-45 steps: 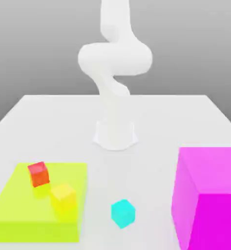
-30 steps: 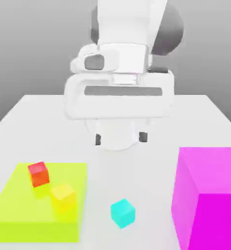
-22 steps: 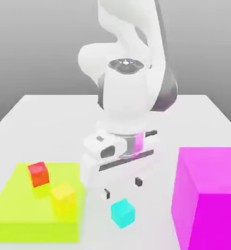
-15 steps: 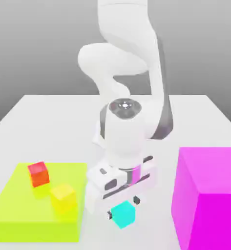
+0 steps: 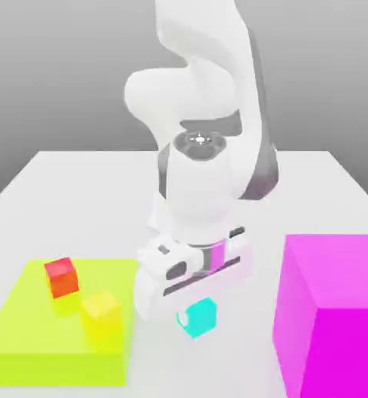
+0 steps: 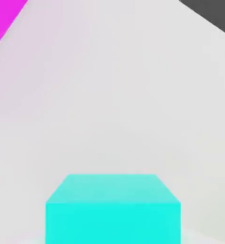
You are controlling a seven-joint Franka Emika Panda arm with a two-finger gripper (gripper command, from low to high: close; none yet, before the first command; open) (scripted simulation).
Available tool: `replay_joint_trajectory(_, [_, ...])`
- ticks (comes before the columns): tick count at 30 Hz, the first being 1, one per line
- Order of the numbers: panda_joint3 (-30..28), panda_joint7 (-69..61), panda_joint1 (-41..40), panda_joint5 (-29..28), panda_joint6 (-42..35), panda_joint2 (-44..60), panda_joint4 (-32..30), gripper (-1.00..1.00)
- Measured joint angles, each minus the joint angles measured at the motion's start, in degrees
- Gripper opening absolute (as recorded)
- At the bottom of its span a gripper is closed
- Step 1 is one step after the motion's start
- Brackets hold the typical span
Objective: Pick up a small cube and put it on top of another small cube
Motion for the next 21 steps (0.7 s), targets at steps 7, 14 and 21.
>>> replay_joint_trajectory(7, [-6.99, -14.67, -10.95, -3.44, -11.57, -11.54, -0.18, -1.00])
replay_joint_trajectory(14, [-13.92, -25.01, -17.66, -8.08, -16.26, -16.63, -2.57, -1.00])
replay_joint_trajectory(21, [-14.55, -26.99, -17.27, -6.04, -7.97, -9.54, -4.14, 1.00])
